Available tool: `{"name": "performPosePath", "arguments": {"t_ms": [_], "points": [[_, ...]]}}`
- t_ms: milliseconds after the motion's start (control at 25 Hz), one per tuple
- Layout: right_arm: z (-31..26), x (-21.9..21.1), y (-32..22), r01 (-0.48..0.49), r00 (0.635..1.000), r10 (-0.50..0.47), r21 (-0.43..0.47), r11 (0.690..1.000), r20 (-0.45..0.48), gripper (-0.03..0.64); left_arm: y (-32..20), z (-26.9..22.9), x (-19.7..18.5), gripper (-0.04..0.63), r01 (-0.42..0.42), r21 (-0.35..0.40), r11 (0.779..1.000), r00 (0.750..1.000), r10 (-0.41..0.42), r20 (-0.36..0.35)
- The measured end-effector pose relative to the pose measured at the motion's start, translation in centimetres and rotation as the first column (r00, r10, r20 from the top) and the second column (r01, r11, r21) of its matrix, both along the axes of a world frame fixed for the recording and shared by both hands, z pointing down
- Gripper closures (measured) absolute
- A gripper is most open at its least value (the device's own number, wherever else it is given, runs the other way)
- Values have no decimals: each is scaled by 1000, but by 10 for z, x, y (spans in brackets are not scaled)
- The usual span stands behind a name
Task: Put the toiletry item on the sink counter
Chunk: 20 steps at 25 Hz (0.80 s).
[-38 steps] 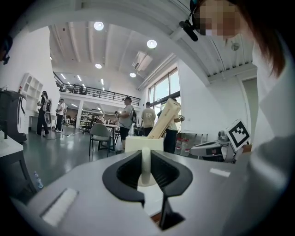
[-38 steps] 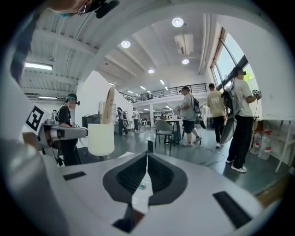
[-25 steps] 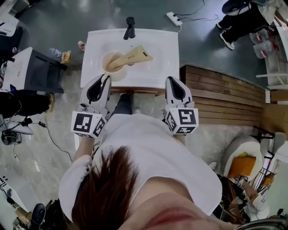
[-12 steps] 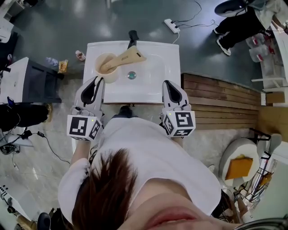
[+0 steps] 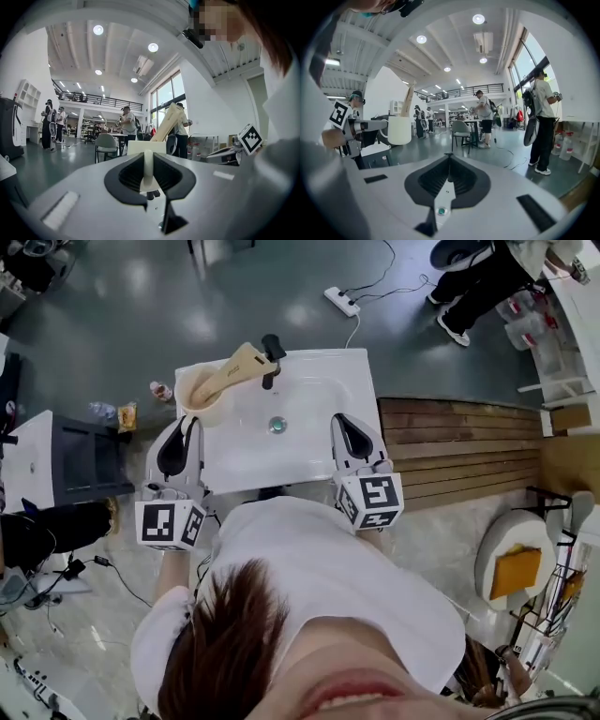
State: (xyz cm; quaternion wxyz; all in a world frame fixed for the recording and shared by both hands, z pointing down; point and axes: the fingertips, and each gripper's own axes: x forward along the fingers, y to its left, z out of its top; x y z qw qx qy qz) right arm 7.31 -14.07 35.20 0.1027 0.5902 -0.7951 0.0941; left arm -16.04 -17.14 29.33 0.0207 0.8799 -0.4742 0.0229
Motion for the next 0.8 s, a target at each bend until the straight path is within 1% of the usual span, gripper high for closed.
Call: {"name": "performPosePath", "arguments": {"t_ms": [160,400,560,800], "points": [[-1,1,-11,-40,999,40,-3,999,3,606,-19,-2,2,543,-34,-1,999,999,34,0],[10,-8,-23,-64,998,64,-30,998,21,606,-37,10,-9,543,-41,-36,999,999,41,6],[16,-6,-32,-56,998,57,-46,997,23,606,-42,12,-12,543,-16,-41,999,1000,17,11],[14,0,-45,-21,999,22,-39,999,26,606,-44,12,-14,543,43,-48,998,999,-42,12]]}}
